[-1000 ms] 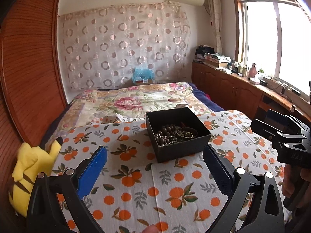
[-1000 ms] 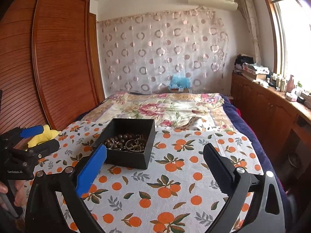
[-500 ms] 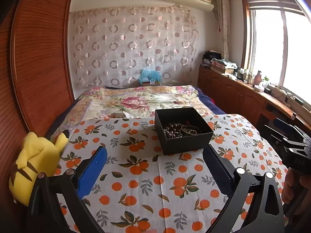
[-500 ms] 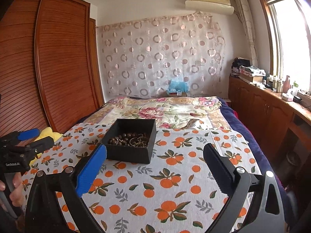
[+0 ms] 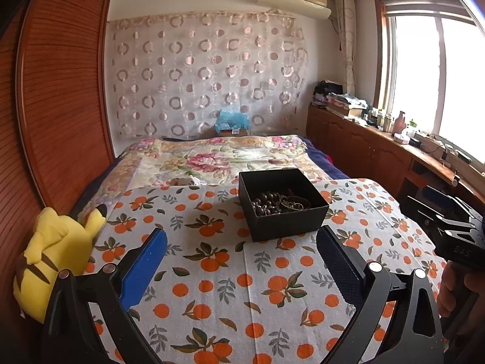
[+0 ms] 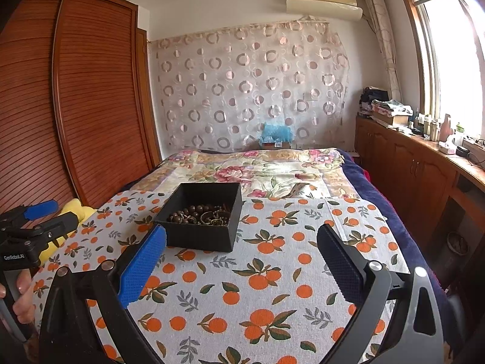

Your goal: Organize jewelry

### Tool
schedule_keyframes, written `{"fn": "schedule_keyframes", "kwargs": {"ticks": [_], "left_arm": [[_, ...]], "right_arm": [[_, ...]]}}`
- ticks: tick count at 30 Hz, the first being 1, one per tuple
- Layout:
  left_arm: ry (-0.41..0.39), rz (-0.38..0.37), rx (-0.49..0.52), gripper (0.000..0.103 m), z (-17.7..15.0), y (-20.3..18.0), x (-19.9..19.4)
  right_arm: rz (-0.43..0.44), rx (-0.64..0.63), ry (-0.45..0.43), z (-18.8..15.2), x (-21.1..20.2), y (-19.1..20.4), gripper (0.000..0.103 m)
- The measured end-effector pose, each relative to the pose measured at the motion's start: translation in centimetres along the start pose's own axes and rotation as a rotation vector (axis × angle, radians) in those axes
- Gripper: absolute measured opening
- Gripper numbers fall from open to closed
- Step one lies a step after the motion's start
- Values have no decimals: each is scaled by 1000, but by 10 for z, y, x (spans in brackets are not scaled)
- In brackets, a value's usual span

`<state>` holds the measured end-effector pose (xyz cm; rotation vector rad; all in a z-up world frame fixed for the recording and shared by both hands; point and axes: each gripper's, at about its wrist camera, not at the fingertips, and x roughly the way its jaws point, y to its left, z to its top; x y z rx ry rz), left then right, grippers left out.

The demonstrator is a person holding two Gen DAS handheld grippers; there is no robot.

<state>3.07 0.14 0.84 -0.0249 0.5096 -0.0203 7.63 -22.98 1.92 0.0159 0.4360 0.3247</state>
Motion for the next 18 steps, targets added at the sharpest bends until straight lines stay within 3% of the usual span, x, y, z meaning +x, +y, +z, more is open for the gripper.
{"fn": "schedule_keyframes", "kwargs": {"ticks": [18], "left_arm": [[-2,4,5,95,0,-2,0]], "right_arm": [[-1,0,-3,-1,-1,1,100]]}}
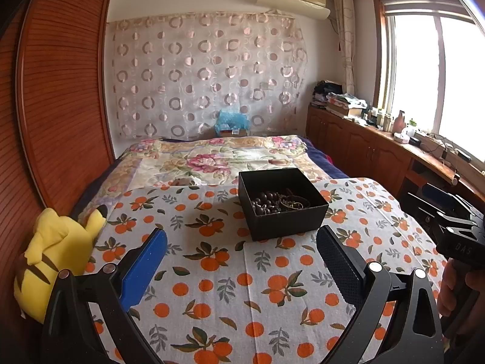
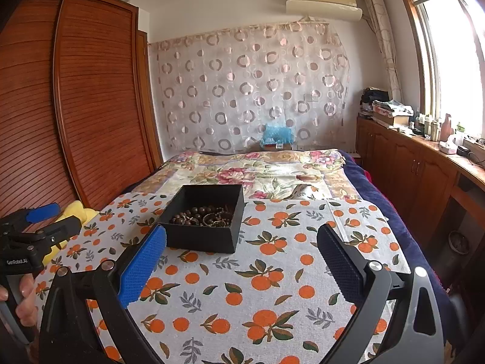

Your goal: Organize jewelry

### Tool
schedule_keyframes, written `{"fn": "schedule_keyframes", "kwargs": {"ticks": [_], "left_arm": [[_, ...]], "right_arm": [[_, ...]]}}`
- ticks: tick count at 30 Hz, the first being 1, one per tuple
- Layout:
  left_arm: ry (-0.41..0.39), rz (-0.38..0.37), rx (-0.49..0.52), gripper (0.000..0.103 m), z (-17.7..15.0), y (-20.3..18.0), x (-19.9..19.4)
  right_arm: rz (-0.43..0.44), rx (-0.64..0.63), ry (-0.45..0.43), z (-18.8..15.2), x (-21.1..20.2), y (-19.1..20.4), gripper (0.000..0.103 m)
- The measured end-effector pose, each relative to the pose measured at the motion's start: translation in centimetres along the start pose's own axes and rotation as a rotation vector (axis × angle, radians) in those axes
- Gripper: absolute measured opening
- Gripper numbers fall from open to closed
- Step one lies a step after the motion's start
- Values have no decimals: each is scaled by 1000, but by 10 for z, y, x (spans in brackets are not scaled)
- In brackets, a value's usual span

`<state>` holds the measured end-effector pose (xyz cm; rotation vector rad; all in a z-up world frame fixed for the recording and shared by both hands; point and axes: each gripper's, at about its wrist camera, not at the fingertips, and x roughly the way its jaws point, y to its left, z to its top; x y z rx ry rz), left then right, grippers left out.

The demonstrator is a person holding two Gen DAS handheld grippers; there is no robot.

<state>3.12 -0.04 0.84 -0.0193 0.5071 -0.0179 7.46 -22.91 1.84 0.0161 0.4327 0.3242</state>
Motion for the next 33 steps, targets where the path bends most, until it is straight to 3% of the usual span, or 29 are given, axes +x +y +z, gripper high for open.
{"fn": "schedule_keyframes", "kwargs": {"ticks": [33], "left_arm": [[-20,-8,1,95,0,-5,-7]], "right_arm": [[0,3,-1,-1,0,-1,100]]}}
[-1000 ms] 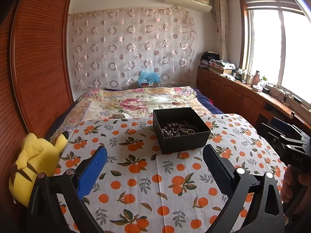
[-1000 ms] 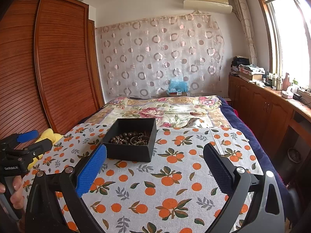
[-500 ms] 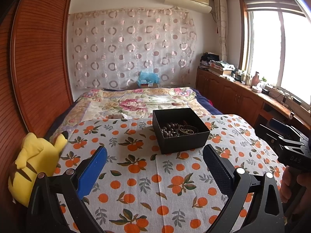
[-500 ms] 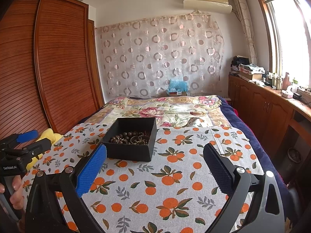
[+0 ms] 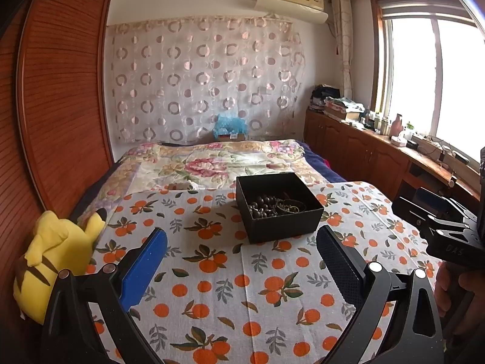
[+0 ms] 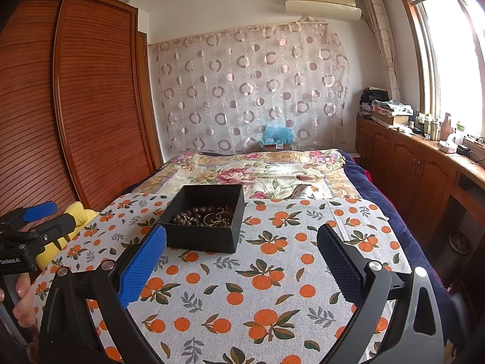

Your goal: Organize jewelry

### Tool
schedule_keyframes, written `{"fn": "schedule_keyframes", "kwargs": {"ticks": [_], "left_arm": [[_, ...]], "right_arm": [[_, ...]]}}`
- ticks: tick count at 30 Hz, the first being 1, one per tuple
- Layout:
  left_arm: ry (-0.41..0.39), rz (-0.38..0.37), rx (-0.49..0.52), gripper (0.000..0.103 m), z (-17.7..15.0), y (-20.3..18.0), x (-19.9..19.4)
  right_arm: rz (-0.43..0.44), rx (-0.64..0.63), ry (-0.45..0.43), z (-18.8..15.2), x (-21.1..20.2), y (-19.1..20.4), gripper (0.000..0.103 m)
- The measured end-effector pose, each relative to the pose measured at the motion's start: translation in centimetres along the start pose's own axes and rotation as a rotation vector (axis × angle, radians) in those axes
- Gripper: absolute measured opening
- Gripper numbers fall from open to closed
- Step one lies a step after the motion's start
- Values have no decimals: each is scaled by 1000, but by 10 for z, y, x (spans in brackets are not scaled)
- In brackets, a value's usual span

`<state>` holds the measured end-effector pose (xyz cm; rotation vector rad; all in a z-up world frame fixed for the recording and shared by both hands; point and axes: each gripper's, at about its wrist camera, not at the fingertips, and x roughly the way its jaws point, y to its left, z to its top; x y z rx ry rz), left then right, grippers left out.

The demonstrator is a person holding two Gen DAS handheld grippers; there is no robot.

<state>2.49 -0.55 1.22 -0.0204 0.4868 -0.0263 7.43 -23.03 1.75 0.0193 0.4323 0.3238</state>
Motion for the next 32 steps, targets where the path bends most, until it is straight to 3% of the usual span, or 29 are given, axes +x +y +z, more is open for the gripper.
{"fn": "schedule_keyframes", "kwargs": {"ticks": [32], "left_arm": [[9,-1,-4,95,0,6,2]], "right_arm": [[2,2,-2,-1,0,-1,100]]}}
